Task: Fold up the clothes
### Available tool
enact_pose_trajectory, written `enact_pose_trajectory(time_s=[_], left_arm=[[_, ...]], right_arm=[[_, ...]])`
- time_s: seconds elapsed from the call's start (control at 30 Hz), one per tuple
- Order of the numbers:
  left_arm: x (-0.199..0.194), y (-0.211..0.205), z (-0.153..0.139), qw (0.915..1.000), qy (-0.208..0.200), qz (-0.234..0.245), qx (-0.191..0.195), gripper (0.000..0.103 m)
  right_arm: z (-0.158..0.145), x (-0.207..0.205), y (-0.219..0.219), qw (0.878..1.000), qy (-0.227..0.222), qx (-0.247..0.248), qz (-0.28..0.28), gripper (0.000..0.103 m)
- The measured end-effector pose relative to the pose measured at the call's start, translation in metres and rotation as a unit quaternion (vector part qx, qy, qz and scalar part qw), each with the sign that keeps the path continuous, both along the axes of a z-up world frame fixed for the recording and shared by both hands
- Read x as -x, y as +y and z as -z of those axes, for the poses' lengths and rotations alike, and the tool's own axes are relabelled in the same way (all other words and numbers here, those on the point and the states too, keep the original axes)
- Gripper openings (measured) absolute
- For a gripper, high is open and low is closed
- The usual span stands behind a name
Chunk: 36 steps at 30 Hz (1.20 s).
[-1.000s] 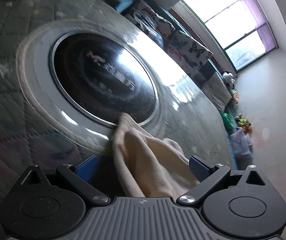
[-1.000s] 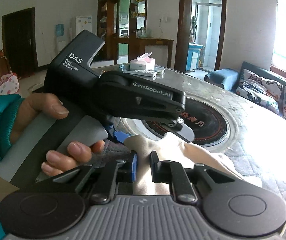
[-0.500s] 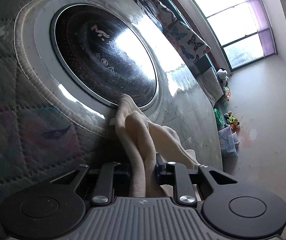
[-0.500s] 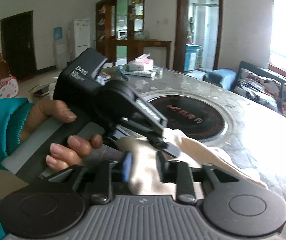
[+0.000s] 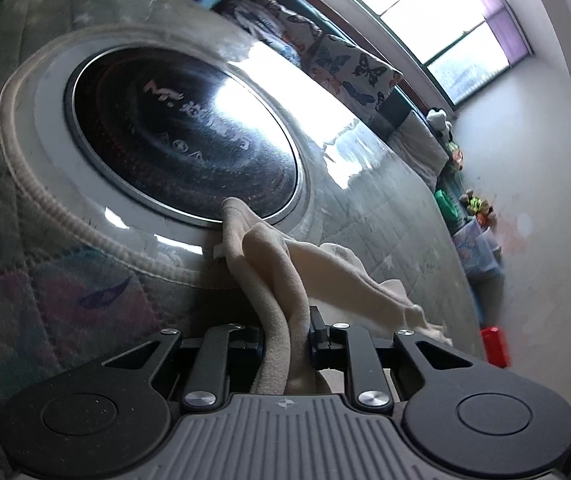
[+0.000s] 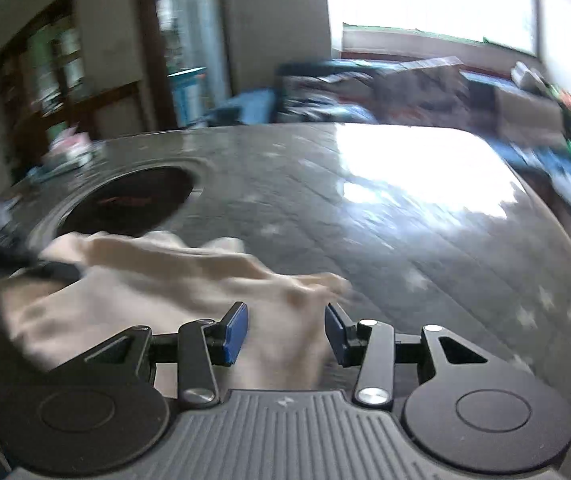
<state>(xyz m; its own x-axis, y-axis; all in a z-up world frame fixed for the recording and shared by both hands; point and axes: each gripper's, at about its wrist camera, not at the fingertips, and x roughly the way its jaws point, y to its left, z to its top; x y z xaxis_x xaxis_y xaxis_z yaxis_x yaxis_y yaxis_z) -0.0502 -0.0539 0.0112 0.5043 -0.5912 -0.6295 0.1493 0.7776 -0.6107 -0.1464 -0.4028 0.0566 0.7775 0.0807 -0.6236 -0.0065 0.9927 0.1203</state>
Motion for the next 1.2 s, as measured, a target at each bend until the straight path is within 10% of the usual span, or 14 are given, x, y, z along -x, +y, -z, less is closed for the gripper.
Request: enact_pose_trajectory(time_s=[0.23,0.37,1.2], left_arm=[[0.002,-0.009,-0.004,0.999,-0.027,0.016,-0.033,0.021],[0.004,-0.019,-0.01,0.9969,-0.048,0.03,-0.056,0.019],[-0.021,-0.222,-0.039,0.9731,-0.105,0.201,-0.04,0.015]], right_arm=[[0.021,-0.007,-0.029,0.996,0.014,-0.076,0.034,0.042],[0.02,-0.007,-0.025,0.995,0.013,-0.098,0.021,0.015],[-0.04,0.053,-0.157,0.978,-0.082,-0.012,0.19,0.002]])
